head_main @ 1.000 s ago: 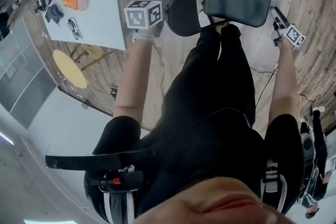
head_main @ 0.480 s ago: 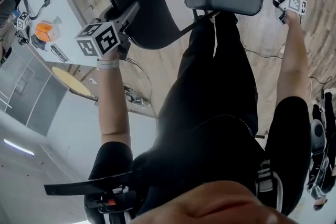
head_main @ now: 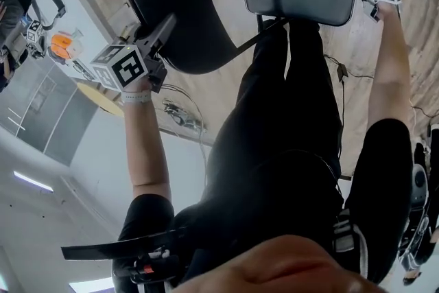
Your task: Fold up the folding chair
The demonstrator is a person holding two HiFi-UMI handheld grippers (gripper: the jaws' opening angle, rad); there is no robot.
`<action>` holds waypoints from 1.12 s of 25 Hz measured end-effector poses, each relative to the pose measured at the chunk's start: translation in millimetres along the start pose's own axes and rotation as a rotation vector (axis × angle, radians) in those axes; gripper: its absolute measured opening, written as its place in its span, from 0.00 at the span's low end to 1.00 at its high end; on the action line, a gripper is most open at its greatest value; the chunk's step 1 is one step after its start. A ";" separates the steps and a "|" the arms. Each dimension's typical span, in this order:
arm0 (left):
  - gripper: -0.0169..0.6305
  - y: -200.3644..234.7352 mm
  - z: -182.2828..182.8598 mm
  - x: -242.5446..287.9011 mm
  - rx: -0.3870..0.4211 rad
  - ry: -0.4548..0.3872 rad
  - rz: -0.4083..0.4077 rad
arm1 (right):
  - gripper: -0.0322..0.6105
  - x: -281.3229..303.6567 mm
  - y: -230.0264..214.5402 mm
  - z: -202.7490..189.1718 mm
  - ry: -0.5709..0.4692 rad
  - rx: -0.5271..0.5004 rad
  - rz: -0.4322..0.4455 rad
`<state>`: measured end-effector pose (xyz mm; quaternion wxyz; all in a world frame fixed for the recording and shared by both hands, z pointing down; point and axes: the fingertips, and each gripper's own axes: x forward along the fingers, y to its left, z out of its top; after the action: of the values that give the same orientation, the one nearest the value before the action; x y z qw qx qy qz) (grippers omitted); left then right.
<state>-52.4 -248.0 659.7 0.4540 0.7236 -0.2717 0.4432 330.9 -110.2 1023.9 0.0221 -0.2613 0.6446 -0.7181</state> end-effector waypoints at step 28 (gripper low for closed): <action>0.13 4.5 9.4 -116.4 -0.011 -0.039 0.042 | 0.42 53.3 256.1 0.4 0.103 -0.180 0.413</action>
<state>-105.8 -259.5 556.4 0.4433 0.7238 -0.2981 0.4367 207.0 -173.2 802.3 0.1123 -0.0879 0.7462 -0.6502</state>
